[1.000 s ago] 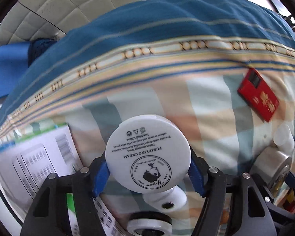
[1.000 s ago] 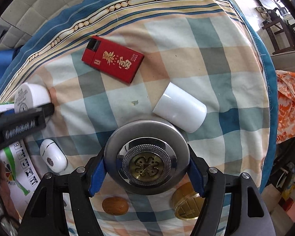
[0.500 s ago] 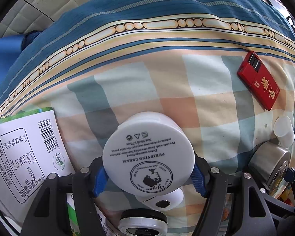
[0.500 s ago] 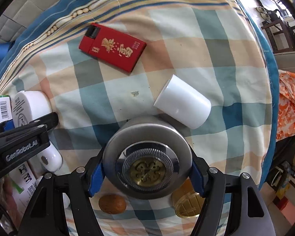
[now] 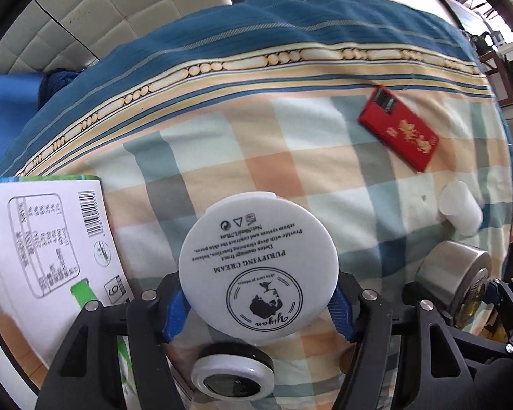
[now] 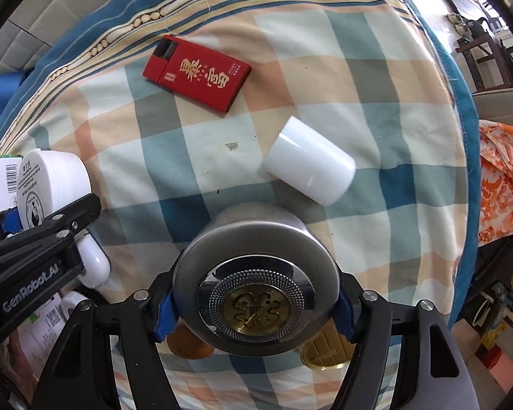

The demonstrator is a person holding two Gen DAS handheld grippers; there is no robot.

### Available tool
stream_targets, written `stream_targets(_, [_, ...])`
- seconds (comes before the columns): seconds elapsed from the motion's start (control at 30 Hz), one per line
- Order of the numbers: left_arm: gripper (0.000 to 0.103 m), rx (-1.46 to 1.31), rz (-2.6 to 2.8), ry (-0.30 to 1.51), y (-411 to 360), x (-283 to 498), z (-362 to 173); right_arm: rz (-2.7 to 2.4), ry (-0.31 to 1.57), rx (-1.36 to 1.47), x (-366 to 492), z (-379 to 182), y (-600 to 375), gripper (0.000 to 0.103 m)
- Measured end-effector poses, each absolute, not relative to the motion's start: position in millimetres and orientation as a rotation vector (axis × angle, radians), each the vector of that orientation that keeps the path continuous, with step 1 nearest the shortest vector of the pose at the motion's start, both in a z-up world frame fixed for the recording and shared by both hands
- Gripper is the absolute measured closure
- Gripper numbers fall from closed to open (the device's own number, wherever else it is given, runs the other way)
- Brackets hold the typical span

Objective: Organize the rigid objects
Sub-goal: 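Carry the white jar and silver tin with both tools into the cardboard box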

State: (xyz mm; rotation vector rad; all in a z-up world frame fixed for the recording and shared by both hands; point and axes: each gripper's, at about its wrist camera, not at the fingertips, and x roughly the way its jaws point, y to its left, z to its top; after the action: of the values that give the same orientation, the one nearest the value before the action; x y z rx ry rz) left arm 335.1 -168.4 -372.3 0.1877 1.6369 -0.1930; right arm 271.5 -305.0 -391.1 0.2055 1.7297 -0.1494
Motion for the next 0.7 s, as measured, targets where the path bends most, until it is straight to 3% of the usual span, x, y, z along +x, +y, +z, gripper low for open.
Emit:
stream_targets(0.37, [0.038, 0.09, -0.255, 1.515, -148.2, 292.3, -285.3, -0.063, 1.648, 0.188, 255.1, -347.9, -295.4, 0.03])
stream_targets(0.7, [0.038, -0.012, -0.229, 1.414, -62.3, 277.6, -203.2, 0.067, 1.517, 0.147, 253.9, -252.8, -227.6, 0.03])
